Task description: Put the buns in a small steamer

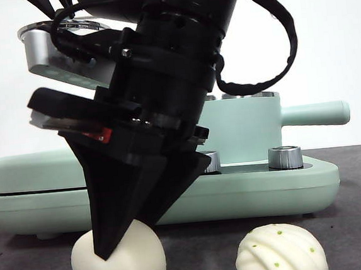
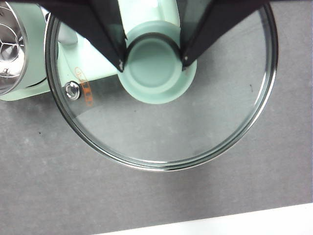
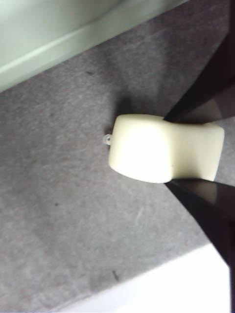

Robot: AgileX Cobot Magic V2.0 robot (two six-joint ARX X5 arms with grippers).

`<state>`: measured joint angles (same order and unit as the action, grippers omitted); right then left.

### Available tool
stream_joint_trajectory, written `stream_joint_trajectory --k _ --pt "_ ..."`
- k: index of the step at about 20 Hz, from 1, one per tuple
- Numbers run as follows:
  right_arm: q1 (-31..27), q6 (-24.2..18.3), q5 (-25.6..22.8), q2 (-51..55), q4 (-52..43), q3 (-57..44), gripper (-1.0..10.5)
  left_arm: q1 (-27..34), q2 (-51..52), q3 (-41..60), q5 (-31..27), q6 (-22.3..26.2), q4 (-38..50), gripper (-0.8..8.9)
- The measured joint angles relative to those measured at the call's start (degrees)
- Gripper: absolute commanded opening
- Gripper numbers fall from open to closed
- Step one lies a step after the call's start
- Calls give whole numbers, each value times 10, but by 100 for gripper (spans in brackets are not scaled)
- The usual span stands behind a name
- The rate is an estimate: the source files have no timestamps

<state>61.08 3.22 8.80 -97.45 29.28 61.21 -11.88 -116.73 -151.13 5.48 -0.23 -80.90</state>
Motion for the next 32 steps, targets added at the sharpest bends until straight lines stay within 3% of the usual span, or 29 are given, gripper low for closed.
stream_joint_trajectory --k 3,8,14,20,23,32 --pt "0 0 0 -2 29 28 148 0 0 0 0 0 0 109" --pt "-5 0 -1 -2 181 171 148 0 0 0 0 0 0 109" --pt "-69 0 -61 -2 340 375 148 0 0 0 0 0 0 109" --pt "-208 -1 -71 -2 353 460 149 0 0 0 0 0 0 109" --pt "-265 -3 -40 -8 345 460 149 0 0 0 0 0 0 109" --pt "-287 -15 -28 -118 333 460 149 0 0 0 0 0 0 109"
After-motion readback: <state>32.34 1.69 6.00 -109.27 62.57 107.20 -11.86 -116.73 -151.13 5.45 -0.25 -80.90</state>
